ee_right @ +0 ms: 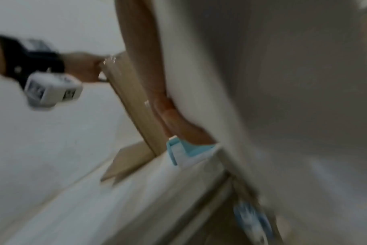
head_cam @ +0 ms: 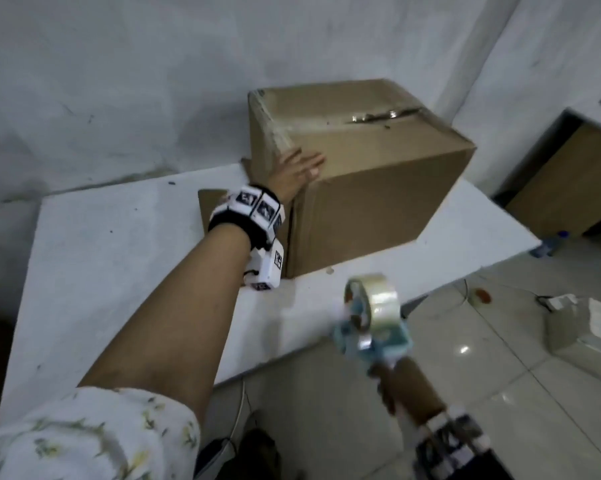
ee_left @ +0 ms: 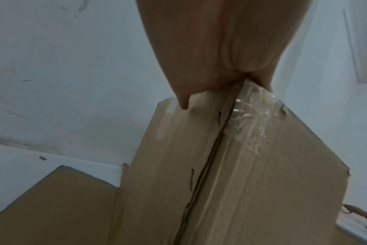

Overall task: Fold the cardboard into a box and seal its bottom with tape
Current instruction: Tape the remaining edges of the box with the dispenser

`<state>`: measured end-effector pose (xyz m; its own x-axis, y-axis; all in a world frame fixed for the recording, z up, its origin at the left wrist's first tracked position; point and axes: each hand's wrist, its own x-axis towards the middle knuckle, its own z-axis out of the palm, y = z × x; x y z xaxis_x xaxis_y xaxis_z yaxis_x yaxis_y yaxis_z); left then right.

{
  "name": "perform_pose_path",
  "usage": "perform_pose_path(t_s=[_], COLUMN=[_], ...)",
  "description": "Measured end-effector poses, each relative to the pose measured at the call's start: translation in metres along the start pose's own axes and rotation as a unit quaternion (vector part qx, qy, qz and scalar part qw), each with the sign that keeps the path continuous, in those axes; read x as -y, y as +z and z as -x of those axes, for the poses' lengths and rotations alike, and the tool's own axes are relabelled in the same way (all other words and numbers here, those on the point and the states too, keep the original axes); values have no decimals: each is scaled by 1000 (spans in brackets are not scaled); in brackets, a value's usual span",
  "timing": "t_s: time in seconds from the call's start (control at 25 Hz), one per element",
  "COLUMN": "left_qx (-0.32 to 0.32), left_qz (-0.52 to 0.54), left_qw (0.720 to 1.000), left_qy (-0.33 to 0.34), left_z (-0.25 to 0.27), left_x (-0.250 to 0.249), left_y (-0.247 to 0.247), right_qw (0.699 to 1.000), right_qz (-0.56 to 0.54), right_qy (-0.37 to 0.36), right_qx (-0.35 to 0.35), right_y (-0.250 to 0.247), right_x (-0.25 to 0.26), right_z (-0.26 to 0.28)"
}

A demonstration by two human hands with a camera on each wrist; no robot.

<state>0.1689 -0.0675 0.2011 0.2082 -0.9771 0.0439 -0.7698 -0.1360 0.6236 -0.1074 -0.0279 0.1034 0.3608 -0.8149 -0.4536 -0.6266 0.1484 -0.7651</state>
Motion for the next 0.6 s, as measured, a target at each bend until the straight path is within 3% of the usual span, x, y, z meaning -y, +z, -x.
perform_pose_path(t_s=[0.12, 0.24, 0.36, 0.52, 0.6], left_qx=[-9, -51, -122, -247, -269], left_qz=[-62, -77, -13, 168, 248], left_qw=[998, 994, 989, 948, 925], left_qy=[28, 54, 77, 113, 103], left_z=[-1, -1, 7, 21, 24], left_x=[3, 10, 12, 25, 30], left_y=[4, 6, 19, 41, 42], right_qw=[997, 976, 945, 937, 939], right_qz=[-66, -180, -245, -157, -88], right_qy=[20, -66, -172, -236, -242], right_qx=[-45, -108, -134, -206, -230], right_y=[-25, -48, -44, -22, -9], right_x=[22, 73, 121, 170, 183], right_z=[28, 25, 20, -9, -26])
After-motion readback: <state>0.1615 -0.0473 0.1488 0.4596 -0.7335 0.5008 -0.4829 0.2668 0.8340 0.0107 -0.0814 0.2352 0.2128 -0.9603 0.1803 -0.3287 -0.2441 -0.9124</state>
